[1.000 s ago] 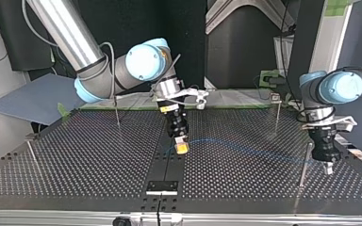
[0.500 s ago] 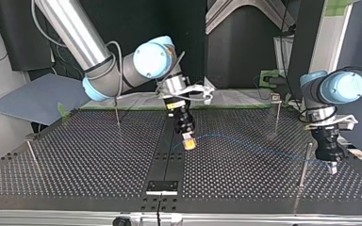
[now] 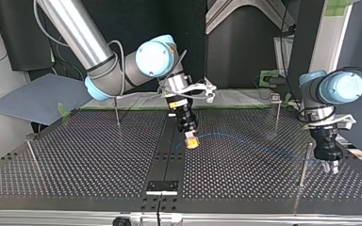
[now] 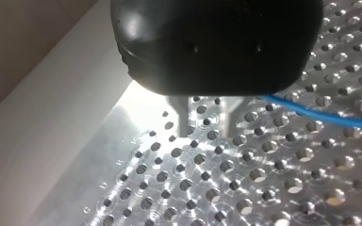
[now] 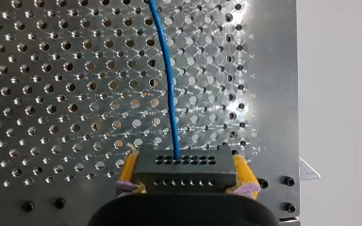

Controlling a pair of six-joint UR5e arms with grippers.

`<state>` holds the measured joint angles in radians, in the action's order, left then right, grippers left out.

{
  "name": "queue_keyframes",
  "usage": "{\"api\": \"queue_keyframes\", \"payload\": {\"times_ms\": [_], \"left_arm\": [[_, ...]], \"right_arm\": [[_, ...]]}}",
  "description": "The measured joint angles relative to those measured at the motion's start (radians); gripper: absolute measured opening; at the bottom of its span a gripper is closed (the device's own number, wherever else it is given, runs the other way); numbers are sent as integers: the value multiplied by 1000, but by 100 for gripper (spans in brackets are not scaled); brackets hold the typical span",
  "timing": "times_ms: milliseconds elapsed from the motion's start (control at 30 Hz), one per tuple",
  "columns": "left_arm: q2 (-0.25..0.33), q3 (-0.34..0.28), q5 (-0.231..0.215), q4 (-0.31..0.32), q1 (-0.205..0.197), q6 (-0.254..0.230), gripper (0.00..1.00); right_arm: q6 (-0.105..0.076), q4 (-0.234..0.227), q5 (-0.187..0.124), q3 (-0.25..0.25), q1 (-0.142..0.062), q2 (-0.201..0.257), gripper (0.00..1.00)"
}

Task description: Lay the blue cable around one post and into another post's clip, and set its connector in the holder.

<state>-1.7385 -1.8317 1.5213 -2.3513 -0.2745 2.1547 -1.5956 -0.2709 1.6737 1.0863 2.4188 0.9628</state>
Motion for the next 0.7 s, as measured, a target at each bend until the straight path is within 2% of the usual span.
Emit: {"api": "queue_keyframes", "payload": {"times_ms": [33,233,567,700], "left_arm": [[0,0,1,-5,0,0,100],[0,-1,28,-35,1,-9,100],[0,-11,33,-33,5,-16,100],[0,-21,33,-20,5,-14,100]], "right_arm": [[0,0,0,0,0,0,0],[1,9,2,0,0,0,0],[2,26,8,0,-4,0,0],[15,47,27,8,-8,-1,0]]}}
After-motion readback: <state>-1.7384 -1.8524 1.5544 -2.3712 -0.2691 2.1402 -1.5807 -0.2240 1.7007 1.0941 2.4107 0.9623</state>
